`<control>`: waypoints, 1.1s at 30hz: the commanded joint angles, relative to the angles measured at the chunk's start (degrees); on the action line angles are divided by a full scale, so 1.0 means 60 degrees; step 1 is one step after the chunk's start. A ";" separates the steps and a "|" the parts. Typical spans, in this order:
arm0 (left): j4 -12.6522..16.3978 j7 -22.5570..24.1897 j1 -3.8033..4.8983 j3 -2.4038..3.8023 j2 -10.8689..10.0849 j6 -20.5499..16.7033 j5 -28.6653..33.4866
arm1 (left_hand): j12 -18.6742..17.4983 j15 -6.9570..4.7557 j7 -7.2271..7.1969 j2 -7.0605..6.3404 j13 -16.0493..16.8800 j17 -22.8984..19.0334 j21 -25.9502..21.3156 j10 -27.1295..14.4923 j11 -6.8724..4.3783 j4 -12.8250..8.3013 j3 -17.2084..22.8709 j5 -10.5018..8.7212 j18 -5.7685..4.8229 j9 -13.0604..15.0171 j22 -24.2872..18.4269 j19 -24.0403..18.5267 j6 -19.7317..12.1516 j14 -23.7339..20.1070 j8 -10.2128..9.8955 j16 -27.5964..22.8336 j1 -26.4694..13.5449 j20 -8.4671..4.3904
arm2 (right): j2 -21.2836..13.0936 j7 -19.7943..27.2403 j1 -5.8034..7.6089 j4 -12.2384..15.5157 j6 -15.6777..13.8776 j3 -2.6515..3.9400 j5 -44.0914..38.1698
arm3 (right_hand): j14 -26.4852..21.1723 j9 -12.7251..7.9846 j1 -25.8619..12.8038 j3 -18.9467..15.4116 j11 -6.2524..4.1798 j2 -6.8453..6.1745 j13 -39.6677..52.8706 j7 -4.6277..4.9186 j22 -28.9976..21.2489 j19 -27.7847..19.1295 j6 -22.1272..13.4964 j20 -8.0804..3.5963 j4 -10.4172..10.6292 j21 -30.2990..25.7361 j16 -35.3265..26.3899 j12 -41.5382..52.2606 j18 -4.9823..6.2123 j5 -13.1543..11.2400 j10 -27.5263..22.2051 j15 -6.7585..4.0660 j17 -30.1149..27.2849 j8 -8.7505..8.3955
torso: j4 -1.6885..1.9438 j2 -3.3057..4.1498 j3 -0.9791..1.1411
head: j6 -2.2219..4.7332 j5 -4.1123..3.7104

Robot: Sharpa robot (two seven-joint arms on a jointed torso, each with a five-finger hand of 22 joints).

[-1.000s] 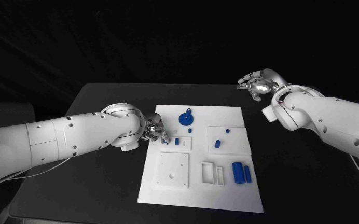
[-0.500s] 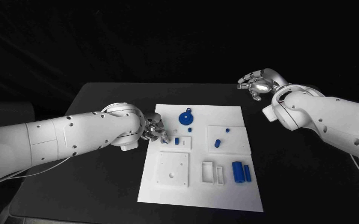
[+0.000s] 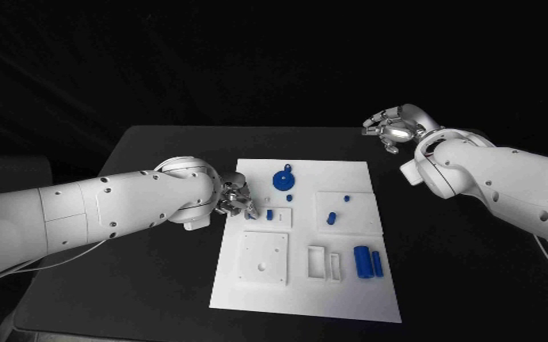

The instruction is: Assemble the parts on the task board

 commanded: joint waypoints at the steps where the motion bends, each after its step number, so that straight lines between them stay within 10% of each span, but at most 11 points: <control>1: 0.0004 0.0015 -0.0021 -0.0015 -0.0007 0.0263 -0.0092 | 0.0061 -0.0063 -0.0126 0.0013 -0.0013 0.0014 0.0053 0.0049 -0.0015 -0.0061 0.0099 0.0034 0.1204 -0.0022 0.0009 0.0010 0.0182 0.0030 0.0471 0.0065 0.0135 -0.0297 | -0.0007 0.0056 -0.0006 0.0000 0.0059 0.0006 -0.0040 | -0.0067 0.0013 -0.0077 -0.0075 -0.0018 -0.0001 -0.0016 0.0082 0.0010 -0.0028 -0.0017 -0.0058 0.0002 -0.0044 0.0063 0.0063 0.1604 0.0035 -0.0060 0.0010 -0.0012 -0.0065 | 0.0001 0.0001 0.0002 | -0.0002 -0.0003; 33: -0.0374 -0.0108 -0.0010 -0.0007 0.0480 0.0908 -0.0371 | 0.0062 -0.0044 -0.0127 0.0023 -0.0021 0.0013 0.0076 0.0047 -0.0017 -0.0125 0.0147 0.0049 0.1195 -0.0100 0.0013 -0.0006 0.0171 0.0025 0.0511 0.0080 0.0178 -0.0289 | 0.0060 0.0060 -0.0032 -0.0040 0.0074 0.0006 -0.0039 | -0.0073 0.0019 -0.0089 -0.0085 -0.0015 0.0004 -0.0026 0.0084 0.0016 -0.0027 -0.0025 -0.0054 0.0014 -0.0054 0.0071 0.0073 0.1604 0.0045 -0.0067 0.0013 -0.0024 -0.0065 | -0.0009 -0.0001 0.0012 | -0.0016 0.0031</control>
